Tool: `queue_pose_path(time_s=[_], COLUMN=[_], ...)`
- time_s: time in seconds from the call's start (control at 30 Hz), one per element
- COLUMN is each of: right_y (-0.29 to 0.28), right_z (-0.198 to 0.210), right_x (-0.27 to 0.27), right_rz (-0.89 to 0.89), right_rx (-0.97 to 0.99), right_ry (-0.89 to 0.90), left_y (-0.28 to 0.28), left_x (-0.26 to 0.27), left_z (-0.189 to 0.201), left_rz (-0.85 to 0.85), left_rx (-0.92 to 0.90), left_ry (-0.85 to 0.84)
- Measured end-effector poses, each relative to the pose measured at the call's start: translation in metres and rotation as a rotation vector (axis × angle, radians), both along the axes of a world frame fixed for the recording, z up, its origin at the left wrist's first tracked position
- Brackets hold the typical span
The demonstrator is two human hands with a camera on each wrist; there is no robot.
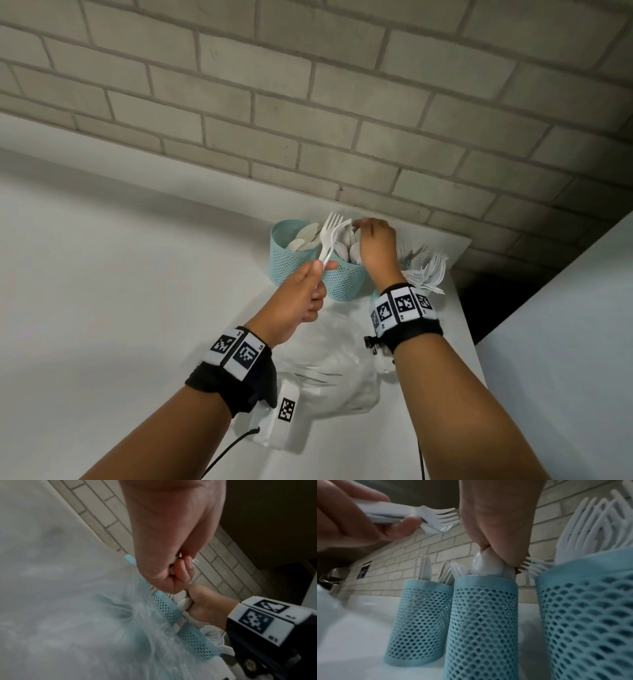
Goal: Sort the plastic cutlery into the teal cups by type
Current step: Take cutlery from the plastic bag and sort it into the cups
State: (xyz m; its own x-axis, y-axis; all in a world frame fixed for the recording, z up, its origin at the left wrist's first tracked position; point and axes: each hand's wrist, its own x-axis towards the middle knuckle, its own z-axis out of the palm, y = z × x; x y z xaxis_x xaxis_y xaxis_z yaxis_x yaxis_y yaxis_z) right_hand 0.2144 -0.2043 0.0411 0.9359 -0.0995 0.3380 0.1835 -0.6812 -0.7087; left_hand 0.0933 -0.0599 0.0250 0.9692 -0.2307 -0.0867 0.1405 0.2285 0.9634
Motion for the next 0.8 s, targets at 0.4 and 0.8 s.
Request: queue_pose_path(time_s=[0.4,0.8], right_y=[0.008,-0.055], right_z=[0.028,0.066], right_x=[-0.074,-0.079], right_rz=[0.277,-0.256], right_rx=[0.329,0.372], right_ry=[0.066,-0.302], left_y=[-0.003,0.000], left_x=[-0.008,-0.008], left_z=[0.005,-0.001], left_rz=[-0.042,0.125], left_rx=[-0.021,0.978], left_ry=[0.030,-0.215])
